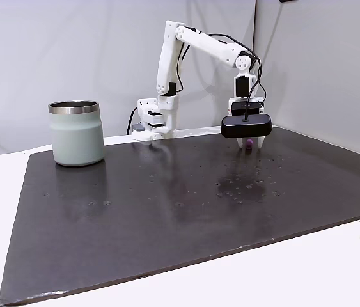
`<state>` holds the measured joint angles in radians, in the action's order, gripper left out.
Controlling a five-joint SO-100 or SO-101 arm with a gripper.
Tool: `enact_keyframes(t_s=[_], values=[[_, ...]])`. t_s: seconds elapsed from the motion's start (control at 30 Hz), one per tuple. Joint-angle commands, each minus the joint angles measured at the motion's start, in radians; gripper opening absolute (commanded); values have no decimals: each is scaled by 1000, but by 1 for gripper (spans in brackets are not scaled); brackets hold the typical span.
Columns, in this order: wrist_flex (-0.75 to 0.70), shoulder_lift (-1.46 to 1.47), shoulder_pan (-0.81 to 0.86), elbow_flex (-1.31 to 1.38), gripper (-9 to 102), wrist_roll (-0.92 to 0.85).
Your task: Grasp a pengrip and put it in the cup.
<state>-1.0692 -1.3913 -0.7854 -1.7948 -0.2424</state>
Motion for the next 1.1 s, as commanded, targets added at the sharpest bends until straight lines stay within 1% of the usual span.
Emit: enact_keyframes(t_s=[0.0, 0.1, 0.17, 0.3, 0.5, 0.63, 0.73, 0.87, 1.07], values=[[14, 2, -34, 49, 21, -20], [5, 12, -43, 49, 20, -26], [3, 14, -48, 40, 17, -35], [3, 3, -49, 26, 0, -40], [-3, -46, -38, 6, 0, -43], [-43, -137, 5, 23, 0, -48], [-107, -212, 61, 69, 0, -60], [-193, -305, 179, 120, 0, -86], [-284, -430, 445, 135, 0, -121]])
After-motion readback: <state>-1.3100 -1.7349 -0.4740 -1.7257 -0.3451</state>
